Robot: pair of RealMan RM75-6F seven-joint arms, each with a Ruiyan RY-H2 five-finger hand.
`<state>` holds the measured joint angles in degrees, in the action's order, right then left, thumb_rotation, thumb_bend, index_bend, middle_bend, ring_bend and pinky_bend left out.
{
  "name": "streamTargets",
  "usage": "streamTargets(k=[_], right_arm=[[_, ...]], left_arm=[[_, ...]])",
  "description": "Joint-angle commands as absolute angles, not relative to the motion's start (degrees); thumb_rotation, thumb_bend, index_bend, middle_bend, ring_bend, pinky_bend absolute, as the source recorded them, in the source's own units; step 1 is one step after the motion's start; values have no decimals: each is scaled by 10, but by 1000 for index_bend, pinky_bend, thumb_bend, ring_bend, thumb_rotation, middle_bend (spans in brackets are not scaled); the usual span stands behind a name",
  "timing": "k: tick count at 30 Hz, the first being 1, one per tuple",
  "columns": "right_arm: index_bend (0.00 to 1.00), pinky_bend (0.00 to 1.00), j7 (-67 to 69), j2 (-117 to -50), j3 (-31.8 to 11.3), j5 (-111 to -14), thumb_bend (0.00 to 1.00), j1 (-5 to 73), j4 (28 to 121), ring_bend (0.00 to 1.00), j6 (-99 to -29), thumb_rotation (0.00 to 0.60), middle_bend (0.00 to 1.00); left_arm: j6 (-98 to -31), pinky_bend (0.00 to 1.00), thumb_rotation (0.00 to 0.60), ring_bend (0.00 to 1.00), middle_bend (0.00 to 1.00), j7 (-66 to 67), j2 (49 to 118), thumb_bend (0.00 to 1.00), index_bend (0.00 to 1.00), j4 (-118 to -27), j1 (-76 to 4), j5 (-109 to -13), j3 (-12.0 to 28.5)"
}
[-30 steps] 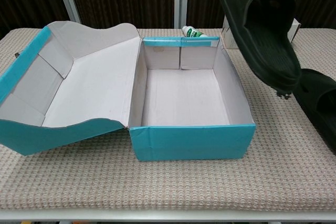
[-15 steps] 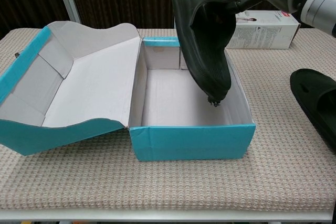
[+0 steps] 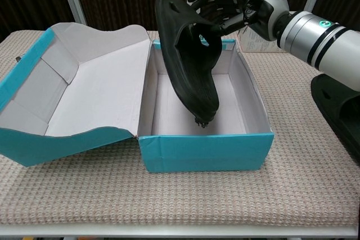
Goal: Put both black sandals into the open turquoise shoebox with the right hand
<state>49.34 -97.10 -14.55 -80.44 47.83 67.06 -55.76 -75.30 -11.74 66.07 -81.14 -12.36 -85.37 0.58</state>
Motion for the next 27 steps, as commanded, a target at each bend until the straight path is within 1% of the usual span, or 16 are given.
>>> streamTargets(k=[1,9,20,27], right_arm=[[328,309,503,-986,-145,-809,157,485,656,268,-554,600,506],[329,309,510,-1026,-145,-811,157,495,610,268,-554,600,506],[329,309,534,-1095,-153,-818,155,507,529,268,-582,600,506],[329,309,554,-1123,-148,-818,155,515,487,267,-570,600,506]], left_arm=[[-754,136,600,91,150,-118,662,70,189,-809,-123,-854,6],[-754,136,600,91,150,-119,667,70,189,-798,-123,-857,4],[-748,136,600,91,150,-125,671,70,189,-782,-126,-858,5],[-740,136,600,91,150,-135,674,70,190,-769,-130,-858,5]])
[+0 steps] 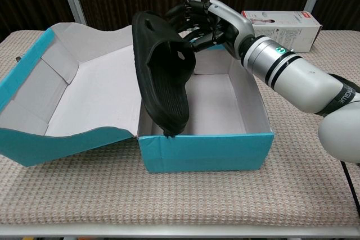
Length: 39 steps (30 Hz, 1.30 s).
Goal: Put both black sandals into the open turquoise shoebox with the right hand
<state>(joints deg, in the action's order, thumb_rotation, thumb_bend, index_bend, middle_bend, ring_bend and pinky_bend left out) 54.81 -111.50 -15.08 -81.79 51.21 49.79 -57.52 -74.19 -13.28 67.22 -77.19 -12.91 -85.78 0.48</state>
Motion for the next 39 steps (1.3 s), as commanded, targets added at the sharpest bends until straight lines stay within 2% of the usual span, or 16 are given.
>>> streamTargets(k=[1,4,7,9,18,29,39], right_arm=[[329,309,556,-1126,-147,-818,155,515,481,267,-568,600,506],[330,309,566,-1137,-145,-819,137,517,464,268,-564,600,506],[330,309,578,-1145,-144,-819,50,520,453,267,-559,600,506],[329,309,581,-1149,-142,-820,26,520,446,267,-557,600,505],[317,309,583,-1151,-130,-825,26,510,439,267,-559,600,506],[302,312,554,-1119,-113,-831,26,488,488,267,-564,600,505],[300,339,495,-1105,-121,-798,54,486,514,280,-515,600,516]], left_arm=[[-739,136,600,91,150,-136,675,70,190,-767,-130,-858,4],[-737,136,600,91,150,-138,679,70,189,-760,-131,-859,2],[-736,136,600,91,149,-139,680,70,189,-757,-131,-860,2],[-736,136,600,91,149,-140,681,70,189,-756,-131,-860,1],[-738,136,600,91,150,-148,679,70,189,-758,-131,-863,0],[-736,136,600,91,150,-156,685,70,189,-752,-132,-866,-2],[-735,136,600,91,150,-163,687,70,189,-748,-131,-868,-5]])
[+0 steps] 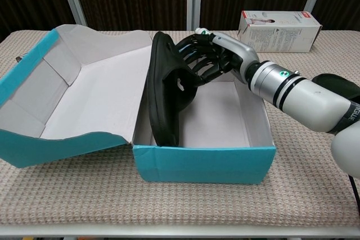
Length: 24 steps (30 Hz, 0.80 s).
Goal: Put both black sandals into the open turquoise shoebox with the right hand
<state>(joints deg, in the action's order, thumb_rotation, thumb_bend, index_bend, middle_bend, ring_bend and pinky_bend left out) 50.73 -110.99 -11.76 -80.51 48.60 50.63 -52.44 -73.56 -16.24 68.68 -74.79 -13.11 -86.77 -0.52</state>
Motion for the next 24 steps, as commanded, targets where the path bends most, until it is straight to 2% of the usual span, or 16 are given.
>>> streamTargets(k=[1,6,19,24], right_arm=[[300,340,487,-1102,-123,-795,62,487,519,281,-510,600,517],[296,343,449,-1086,-132,-782,64,493,539,281,-489,600,517],[281,350,263,-1042,-160,-691,64,532,583,290,-378,600,517],[266,347,241,-1041,-162,-677,60,536,592,286,-363,600,498]], left_arm=[[-734,136,600,91,150,-164,687,70,189,-748,-132,-868,-5],[-731,136,600,91,150,-164,688,70,189,-747,-134,-869,-6],[-725,136,600,91,150,-165,692,70,190,-746,-138,-869,-7],[-727,136,600,91,150,-167,694,70,189,-744,-136,-869,-8]])
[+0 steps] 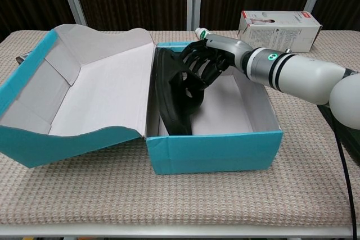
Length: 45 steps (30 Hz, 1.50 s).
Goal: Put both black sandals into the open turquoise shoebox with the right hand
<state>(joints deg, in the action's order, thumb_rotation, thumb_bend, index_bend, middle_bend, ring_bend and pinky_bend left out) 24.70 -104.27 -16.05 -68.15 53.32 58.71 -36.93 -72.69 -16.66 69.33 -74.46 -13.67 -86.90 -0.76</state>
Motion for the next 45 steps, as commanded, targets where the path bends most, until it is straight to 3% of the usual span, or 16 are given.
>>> streamTargets(k=[1,6,17,29,45], right_arm=[[256,341,240,-1039,-162,-676,55,537,596,280,-358,600,490],[161,273,249,-1025,-163,-690,23,537,616,197,-352,600,414],[57,150,250,-1014,-161,-719,0,530,630,13,-388,600,248],[4,108,278,-998,-163,-737,0,527,655,0,-399,600,175],[3,106,246,-896,-170,-743,0,480,769,0,-478,600,174]], left_arm=[[-728,136,600,91,150,-167,694,70,189,-744,-136,-869,-8],[-728,136,600,91,150,-168,694,70,189,-743,-136,-869,-8],[-731,136,600,91,150,-168,696,70,189,-742,-137,-871,-8],[-733,136,600,91,150,-169,697,70,189,-741,-137,-871,-8],[-735,136,600,91,150,-163,696,70,189,-752,-141,-874,-4]])
